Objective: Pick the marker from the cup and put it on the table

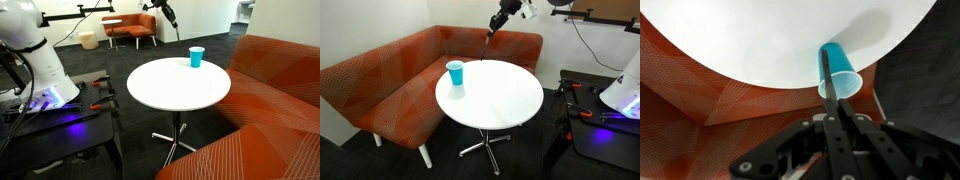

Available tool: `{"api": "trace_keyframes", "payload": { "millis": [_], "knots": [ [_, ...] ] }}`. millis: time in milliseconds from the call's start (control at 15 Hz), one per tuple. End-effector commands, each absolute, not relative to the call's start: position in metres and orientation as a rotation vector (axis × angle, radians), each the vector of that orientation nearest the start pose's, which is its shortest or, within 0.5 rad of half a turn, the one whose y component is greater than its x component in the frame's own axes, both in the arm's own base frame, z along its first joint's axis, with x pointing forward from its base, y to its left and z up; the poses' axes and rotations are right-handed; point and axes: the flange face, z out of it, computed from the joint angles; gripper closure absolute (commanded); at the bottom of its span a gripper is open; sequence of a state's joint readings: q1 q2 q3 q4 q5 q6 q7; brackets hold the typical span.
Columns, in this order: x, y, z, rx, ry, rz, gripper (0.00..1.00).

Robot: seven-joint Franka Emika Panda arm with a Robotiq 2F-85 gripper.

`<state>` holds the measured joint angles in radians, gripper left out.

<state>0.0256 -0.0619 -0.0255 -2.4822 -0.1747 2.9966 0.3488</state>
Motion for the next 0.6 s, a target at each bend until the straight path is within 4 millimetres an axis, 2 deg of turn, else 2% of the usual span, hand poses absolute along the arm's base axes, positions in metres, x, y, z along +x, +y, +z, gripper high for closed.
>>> {"api": "trace_keyframes", "payload": {
  "millis": [0,200,533],
  "knots": [
    [0.477,0.017,0.383,-2.979,0.275,-0.855,0.98],
    [0.471,0.024,0.38,-2.993,0.258,-0.724,0.98],
    [0.483,0.021,0.37,-3.119,0.252,-0.473,0.98]
  ]
}}
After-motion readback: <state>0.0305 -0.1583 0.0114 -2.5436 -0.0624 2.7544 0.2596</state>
